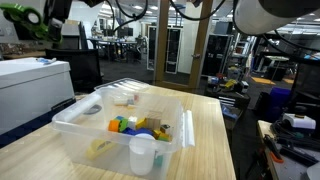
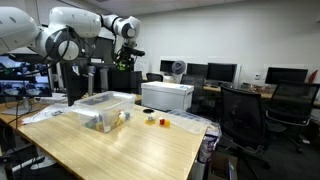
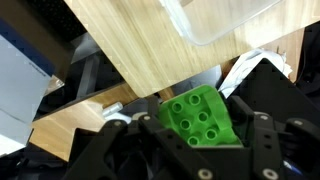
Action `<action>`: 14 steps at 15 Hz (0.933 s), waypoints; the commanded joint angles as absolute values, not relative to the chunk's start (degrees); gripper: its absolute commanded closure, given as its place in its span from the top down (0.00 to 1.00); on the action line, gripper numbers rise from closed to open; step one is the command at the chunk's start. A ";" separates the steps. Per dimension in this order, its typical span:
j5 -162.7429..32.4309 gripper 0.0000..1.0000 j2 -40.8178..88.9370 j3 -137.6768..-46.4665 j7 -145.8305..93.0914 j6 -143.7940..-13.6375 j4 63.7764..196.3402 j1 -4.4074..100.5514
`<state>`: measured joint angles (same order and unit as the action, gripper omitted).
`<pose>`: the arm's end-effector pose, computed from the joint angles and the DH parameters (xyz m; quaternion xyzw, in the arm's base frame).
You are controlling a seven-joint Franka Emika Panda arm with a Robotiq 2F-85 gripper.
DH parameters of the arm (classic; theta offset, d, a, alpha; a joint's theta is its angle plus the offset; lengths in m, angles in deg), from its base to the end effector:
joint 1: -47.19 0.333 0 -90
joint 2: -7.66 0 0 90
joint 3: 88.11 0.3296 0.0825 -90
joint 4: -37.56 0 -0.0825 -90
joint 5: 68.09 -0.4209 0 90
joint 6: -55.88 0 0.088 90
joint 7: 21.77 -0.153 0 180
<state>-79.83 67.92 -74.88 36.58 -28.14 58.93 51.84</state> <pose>0.8058 0.1739 0.4361 -0.7978 -0.5680 -0.1053 0.1725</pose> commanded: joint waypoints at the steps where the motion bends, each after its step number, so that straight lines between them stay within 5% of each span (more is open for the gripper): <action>1: -78.74 0.45 67.93 -76.34 33.20 -22.10 59.51 51.82; 14: -83.67 0.45 70.24 -75.35 14.59 3.19 64.14 47.58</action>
<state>-81.88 70.23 -75.66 19.73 0.15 62.03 48.89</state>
